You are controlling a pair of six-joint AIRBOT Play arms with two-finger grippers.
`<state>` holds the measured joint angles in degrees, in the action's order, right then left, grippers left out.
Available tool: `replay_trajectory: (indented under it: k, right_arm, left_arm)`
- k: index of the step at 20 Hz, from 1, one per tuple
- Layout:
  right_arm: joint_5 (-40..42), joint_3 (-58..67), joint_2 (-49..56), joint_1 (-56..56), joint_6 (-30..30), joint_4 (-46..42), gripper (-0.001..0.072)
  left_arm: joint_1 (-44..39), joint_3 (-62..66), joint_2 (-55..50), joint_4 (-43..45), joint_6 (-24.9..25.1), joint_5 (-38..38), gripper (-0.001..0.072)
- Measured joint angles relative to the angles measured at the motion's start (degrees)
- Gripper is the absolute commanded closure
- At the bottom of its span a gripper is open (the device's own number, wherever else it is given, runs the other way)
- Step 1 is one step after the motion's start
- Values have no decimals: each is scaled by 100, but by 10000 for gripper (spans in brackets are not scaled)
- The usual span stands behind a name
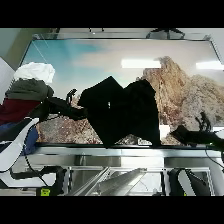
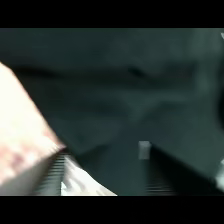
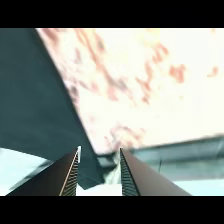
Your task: Fold the shirts.
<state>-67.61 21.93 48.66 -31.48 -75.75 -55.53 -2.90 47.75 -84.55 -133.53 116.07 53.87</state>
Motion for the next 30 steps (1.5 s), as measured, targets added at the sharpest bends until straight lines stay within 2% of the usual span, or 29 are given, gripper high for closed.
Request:
replay_trajectory:
  k: [1,2,3,4,5,6,9,10,11,12,14,16,19,24,30]
  right_arm:
    - [48,-166,22,-9,-35,4,171]
    - [107,-319,63,-13,-35,48,163]
    - [175,-428,116,-13,-35,131,192]
    - [216,-511,195,9,-37,249,280]
    - [260,-573,291,55,-31,363,287]
    - [269,-614,413,125,28,505,287]
    - [345,-691,907,529,437,1088,293]
    - [413,-702,1084,715,623,1320,414]
    - [516,-713,1239,883,809,1493,611]
    - [634,-715,1386,1043,1016,1661,696]
    - [647,-640,1530,1244,1436,1991,693]
    - [321,-352,1423,1325,1735,2459,693]
    - [-295,573,866,1180,1838,2763,693]
    - [-1067,3320,-201,407,1637,2951,693]
    - [-1311,6544,-660,-214,1556,2817,692]
  left_arm:
    - [0,79,-66,15,24,-81,540]
    - [-4,173,-140,17,48,-94,540]
    - [-4,291,-240,-11,59,-52,541]
    - [-4,407,-341,-48,61,39,542]
    - [-4,540,-457,-68,70,179,638]
    - [-4,656,-560,-83,81,315,693]
    - [-4,975,-796,-125,87,636,694]
    - [-4,1060,-839,-131,96,719,693]
    - [-2,1137,-863,-136,103,793,694]
    - [4,1211,-885,-138,103,870,694]
    - [61,1399,-894,-144,103,1121,694]
    - [208,1644,-782,-146,101,1408,694]
    - [544,2155,-269,-186,22,1923,694]
    - [1025,3445,1272,-693,-127,2573,694]
    - [1414,5346,2909,-634,-352,2490,694]
